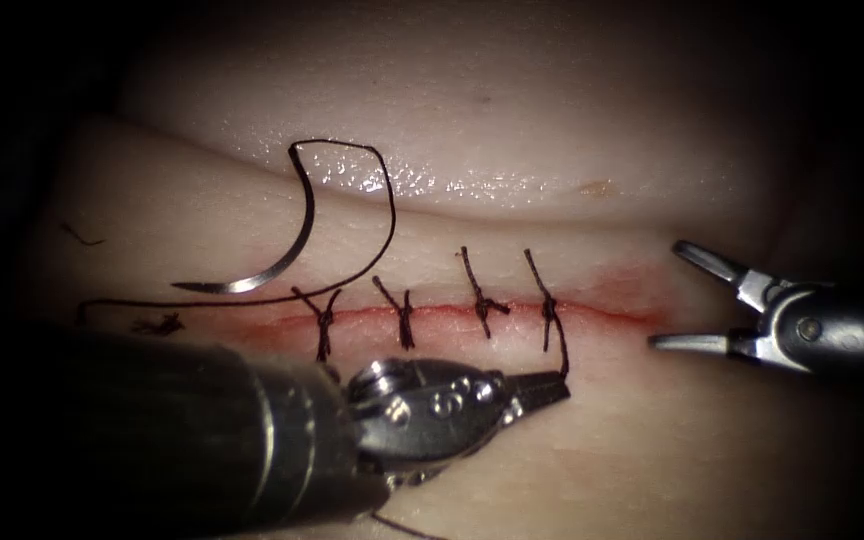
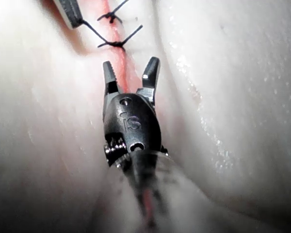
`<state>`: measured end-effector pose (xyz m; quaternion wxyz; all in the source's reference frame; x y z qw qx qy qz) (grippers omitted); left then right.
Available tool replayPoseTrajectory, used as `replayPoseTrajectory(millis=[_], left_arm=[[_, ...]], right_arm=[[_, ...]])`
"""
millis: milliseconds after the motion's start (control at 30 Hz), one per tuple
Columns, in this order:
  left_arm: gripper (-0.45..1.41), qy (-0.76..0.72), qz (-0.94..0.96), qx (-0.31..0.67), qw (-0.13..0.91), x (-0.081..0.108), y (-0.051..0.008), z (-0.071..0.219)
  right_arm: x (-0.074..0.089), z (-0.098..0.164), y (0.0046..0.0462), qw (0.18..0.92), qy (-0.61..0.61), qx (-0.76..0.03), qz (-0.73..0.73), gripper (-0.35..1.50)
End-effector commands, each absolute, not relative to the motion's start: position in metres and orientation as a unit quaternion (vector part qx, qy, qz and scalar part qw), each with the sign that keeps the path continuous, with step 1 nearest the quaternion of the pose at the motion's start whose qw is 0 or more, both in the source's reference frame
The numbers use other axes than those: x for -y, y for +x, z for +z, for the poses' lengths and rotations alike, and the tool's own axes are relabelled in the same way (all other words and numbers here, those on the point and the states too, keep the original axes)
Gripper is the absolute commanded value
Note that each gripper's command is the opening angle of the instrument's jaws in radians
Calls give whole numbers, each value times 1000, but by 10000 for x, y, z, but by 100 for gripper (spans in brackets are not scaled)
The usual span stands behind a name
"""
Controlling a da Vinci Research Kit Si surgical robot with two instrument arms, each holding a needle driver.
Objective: Wound Closure
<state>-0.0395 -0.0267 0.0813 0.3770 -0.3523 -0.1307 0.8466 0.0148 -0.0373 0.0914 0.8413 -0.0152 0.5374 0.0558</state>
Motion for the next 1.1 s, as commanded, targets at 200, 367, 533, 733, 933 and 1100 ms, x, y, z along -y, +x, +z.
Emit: replayPoseTrajectory(millis=[200,367,533,733,933,1100], left_arm=[[-45,-355,847,124,376,265,-392,808],[-45,-353,848,122,376,264,-391,809],[-45,-353,848,121,376,264,-391,809],[-45,-354,849,120,374,267,-393,809],[-45,-356,848,123,372,268,-393,809],[-45,-357,848,125,372,268,-394,809]], right_arm=[[395,930,200,833,-7,-554,10,125],[399,927,218,825,-6,-565,0,121],[395,918,225,817,-18,-577,13,120],[391,915,240,813,-24,-582,14,115],[394,924,253,812,-29,-583,10,115],[397,925,266,806,-27,-591,5,113]])
